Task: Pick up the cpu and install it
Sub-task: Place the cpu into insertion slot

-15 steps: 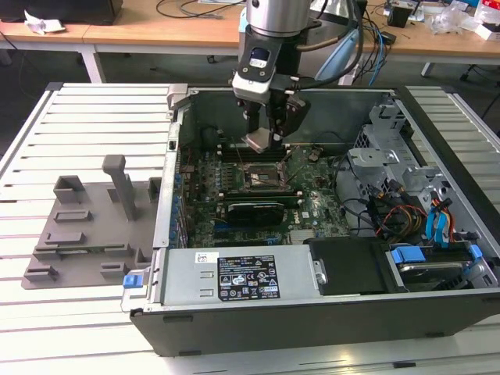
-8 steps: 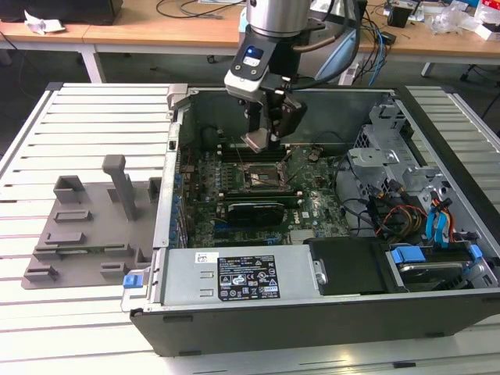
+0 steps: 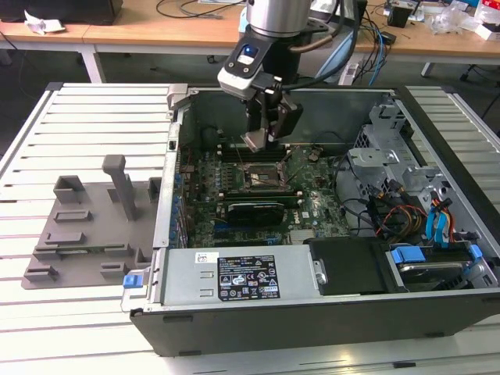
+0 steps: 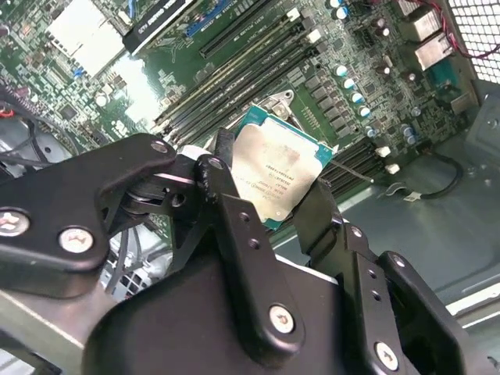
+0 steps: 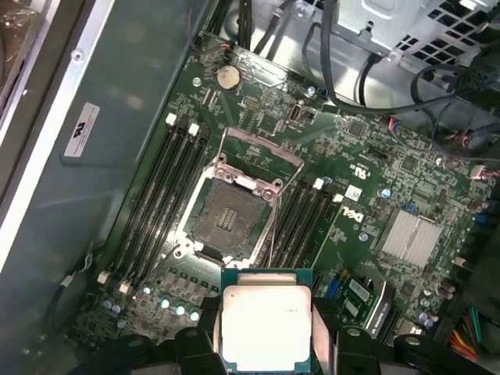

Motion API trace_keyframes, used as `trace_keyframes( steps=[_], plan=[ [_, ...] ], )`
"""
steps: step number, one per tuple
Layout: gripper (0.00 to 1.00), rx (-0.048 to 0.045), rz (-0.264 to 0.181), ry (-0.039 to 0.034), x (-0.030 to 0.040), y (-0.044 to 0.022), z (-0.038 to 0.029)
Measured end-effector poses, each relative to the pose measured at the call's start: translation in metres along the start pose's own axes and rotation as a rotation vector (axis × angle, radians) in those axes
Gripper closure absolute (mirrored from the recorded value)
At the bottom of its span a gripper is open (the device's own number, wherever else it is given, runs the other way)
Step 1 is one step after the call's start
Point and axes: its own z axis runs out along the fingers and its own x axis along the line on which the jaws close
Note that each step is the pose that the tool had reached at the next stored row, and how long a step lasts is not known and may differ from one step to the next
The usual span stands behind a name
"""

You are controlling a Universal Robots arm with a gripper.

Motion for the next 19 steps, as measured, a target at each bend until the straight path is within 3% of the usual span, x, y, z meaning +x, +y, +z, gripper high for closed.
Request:
trace_keyframes(
  steps=[9,19],
  plan=[
    [0.45,0.0057,0.122,0.0028,0.0,0.0,0.0001],
    [0.45,0.0104,0.227,0.0057,0.0,0.0,0.0002]
  ],
)
